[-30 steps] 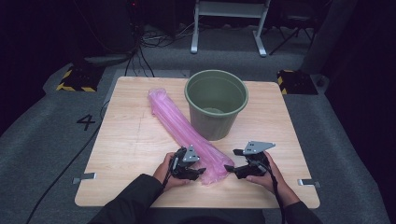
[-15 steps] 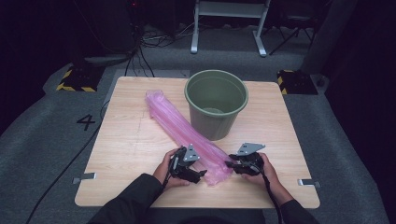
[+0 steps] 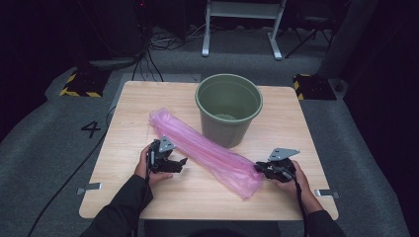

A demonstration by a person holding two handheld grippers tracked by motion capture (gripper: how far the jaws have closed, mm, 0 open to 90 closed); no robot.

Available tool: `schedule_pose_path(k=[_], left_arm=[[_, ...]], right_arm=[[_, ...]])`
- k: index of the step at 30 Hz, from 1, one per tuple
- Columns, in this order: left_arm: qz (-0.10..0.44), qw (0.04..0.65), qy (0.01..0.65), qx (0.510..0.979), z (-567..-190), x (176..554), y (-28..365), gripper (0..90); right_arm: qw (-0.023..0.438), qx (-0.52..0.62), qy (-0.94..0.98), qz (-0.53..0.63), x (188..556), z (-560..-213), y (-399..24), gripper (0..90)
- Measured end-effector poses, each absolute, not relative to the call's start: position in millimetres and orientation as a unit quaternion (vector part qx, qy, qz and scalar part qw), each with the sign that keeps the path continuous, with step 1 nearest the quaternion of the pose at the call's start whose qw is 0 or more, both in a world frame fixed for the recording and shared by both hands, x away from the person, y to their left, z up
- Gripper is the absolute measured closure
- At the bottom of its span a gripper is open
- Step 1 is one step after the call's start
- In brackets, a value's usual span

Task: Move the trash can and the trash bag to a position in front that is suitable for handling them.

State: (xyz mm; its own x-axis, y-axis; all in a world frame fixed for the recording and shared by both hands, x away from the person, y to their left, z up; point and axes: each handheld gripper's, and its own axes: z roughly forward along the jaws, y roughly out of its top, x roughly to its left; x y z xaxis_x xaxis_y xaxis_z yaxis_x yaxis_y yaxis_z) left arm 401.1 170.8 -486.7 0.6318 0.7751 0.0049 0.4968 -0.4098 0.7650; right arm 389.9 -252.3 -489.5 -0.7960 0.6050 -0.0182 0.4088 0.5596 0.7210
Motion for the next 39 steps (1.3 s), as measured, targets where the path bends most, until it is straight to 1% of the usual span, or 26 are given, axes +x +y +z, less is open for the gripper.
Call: schedule_pose_path(k=[3,8,13,15,19,23,27,29,32,33,36,37,39], left_arm=[[0.199,0.387,0.394,0.810,-487,404,173,17.9],[0.214,0.399,0.346,0.822,-479,404,157,17.1],[0.210,0.396,0.317,0.836,-472,409,145,16.5],[0.194,0.390,0.315,0.843,-473,414,146,16.7],[0.184,0.372,0.331,0.848,-476,422,156,19.2],[0.172,0.385,0.344,0.839,-470,422,180,19.3],[0.171,0.401,0.353,0.828,-464,416,200,19.3],[0.171,0.402,0.355,0.827,-464,416,208,19.3],[0.154,0.402,0.356,0.830,-470,419,212,19.4],[0.147,0.404,0.355,0.830,-472,419,212,20.0],[0.133,0.389,0.341,0.845,-478,421,204,23.3],[0.127,0.388,0.338,0.848,-479,421,201,26.5],[0.123,0.378,0.328,0.857,-482,421,197,30.7]], right_arm=[[0.134,0.298,0.870,0.369,392,-490,-262,78.2],[0.137,0.313,0.866,0.366,399,-491,-274,77.6],[0.156,0.312,0.865,0.360,407,-491,-281,77.5],[0.157,0.317,0.864,0.358,411,-492,-283,77.3],[0.169,0.334,0.857,0.355,417,-492,-289,77.3],[0.185,0.353,0.848,0.349,426,-490,-297,78.9],[0.199,0.368,0.843,0.337,436,-493,-304,79.2],[0.201,0.379,0.837,0.339,441,-494,-309,79.1],[0.219,0.400,0.826,0.332,448,-493,-316,78.2],[0.224,0.407,0.820,0.334,450,-494,-319,75.8],[0.243,0.418,0.813,0.323,451,-494,-320,59.9],[0.247,0.422,0.811,0.322,451,-493,-320,51.6],[0.252,0.430,0.804,0.325,448,-490,-321,39.5]])
